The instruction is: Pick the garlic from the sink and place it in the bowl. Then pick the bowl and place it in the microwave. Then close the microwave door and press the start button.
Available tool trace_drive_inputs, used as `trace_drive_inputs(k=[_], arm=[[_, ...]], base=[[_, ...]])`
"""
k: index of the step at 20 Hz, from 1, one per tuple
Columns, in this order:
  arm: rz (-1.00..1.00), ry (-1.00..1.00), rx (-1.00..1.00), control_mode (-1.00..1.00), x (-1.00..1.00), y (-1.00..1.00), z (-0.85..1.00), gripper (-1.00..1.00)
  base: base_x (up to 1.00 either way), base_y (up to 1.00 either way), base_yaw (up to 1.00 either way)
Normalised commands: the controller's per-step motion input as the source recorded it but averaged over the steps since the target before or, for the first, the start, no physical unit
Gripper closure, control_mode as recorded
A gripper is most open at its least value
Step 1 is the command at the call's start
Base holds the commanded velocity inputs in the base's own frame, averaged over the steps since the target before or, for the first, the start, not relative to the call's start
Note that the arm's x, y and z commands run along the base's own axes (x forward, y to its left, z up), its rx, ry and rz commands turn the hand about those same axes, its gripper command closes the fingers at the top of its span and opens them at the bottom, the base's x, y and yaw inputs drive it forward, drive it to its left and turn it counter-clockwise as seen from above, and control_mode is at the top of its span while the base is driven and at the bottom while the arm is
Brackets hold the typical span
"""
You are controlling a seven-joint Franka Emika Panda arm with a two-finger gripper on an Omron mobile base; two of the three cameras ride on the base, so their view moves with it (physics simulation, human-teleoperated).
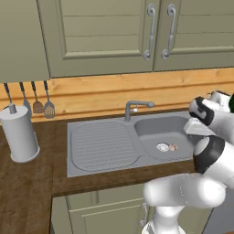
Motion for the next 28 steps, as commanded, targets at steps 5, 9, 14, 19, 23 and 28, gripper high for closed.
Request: trace_drive_inputs(k=[5,9,14,19,23,28], arm=[[-0.04,-0.06,-0.03,-1.00,0.32,0.07,-0.51,-1.00],[-0.14,0.12,-0.10,-1.00,0.22,0.20,-0.28,-1.00],[-0.12,0.12,-0.07,-1.00,0.19,0.00,-0.19,-1.00],[-0.01,0.01,0.00,-1.00,0.26,0.11,-0.37,-1.00],[0.00,0.00,0.00,-1.00,0.36,-0.01,-0.18,-1.00],[0.00,0.03,0.04,-1.00,0.37,-0.20,-0.04,-1.00]], base=[[0.00,0.00,0.00],[0.00,0.00,0.00],[0.00,0.00,0.00],[0.00,0.00,0.00],[0.00,0.00,0.00],[0.00,0.00,0.00]])
